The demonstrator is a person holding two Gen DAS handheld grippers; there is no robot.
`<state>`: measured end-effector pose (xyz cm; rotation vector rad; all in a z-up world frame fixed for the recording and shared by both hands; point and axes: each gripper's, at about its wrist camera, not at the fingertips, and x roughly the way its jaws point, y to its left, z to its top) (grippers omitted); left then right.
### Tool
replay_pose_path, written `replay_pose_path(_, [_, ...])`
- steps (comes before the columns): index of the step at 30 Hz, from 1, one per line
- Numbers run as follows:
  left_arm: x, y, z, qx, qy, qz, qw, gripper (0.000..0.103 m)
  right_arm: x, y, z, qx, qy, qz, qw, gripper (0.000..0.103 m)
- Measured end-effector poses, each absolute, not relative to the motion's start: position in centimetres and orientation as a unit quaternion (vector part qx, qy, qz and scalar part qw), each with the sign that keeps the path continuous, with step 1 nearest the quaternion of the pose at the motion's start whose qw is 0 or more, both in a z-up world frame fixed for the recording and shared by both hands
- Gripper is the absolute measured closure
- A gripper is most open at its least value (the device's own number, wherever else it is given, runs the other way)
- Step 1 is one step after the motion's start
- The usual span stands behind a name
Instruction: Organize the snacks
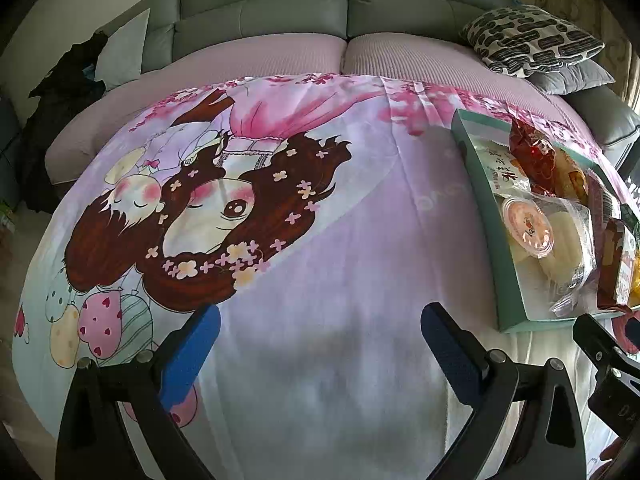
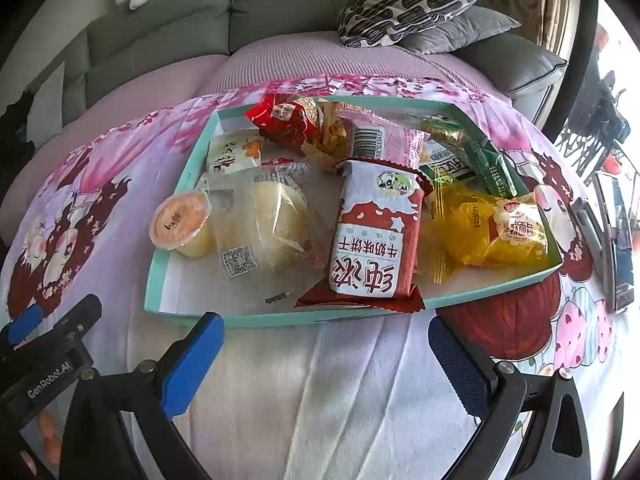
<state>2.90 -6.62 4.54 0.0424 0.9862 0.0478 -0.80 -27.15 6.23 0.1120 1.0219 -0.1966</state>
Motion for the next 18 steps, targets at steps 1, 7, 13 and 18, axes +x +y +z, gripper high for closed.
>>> replay_pose_path(1, [2.90,-6.62,4.53,0.020,0.473,0.023,0.880,0.003,-0.79,-27.12,6.19,0.053,0.489,-0.094,0.866,0.000])
replay_pose_path(7, [2.90,-6.68,4.51,0.021,0.475,0.023,0.880,0.003,-0.79,-27.10,6.02,0.053,0.489,-0.095,0.865,0.000])
replay_pose_path(13, [2.92,-6.66,4.49,0.021,0.477,0.025,0.878,0.003,-0.79,-27.16,6.01,0.055,0.490,-0.097,0.865,0.000])
replay_pose_path(18, [2.94,-6.62,4.42,0.024,0.477,0.026,0.878,0.003,-0.80,-27.22,6.04,0.057,0.489,-0.099,0.865,0.000])
